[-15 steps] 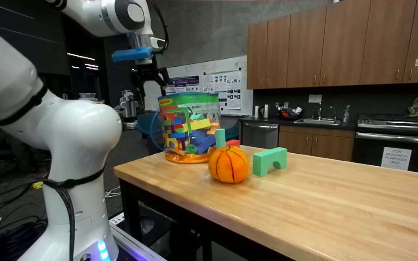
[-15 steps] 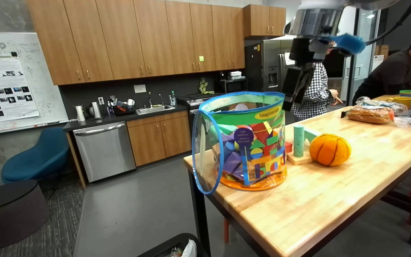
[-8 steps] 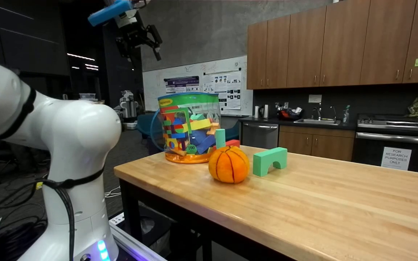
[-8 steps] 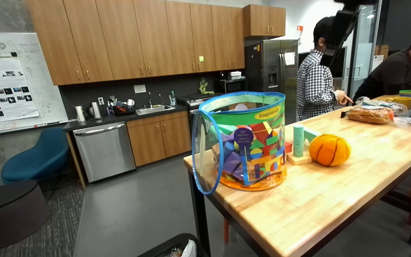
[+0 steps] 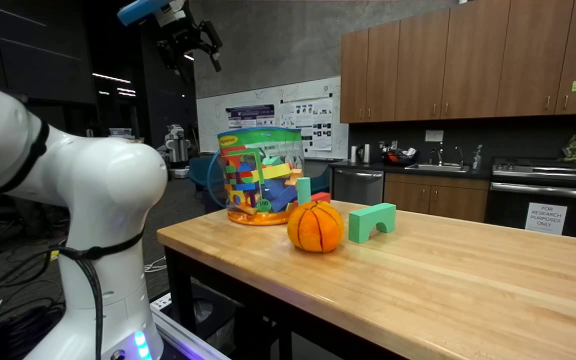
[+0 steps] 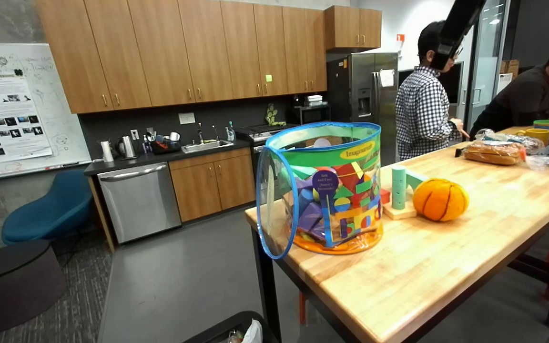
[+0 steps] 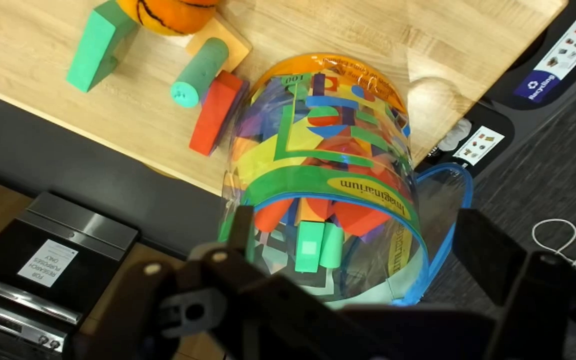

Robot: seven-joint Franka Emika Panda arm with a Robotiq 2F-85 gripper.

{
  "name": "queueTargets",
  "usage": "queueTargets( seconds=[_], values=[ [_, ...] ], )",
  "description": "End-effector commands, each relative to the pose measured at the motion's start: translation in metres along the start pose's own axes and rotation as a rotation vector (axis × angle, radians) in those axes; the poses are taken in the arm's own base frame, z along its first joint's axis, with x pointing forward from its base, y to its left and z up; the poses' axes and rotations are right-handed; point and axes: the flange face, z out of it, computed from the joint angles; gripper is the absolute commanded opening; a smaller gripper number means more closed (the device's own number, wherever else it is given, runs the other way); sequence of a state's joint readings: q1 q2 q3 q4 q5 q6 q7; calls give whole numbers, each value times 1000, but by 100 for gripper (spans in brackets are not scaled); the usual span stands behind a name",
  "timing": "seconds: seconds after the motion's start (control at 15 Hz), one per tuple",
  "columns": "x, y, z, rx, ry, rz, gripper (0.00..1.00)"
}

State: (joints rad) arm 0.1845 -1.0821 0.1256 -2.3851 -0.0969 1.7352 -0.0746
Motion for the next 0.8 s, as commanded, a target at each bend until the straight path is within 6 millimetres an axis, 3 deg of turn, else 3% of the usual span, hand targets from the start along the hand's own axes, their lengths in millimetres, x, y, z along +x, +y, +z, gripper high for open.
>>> queueTargets(
  seconds=[0.0,0.4,0.73],
  values=[
    [7,2,-9,1,4,-17,100],
    [68,6,-35,-16,44,-88,100],
    [147,12,-38,-25,66,-209,100]
  ],
)
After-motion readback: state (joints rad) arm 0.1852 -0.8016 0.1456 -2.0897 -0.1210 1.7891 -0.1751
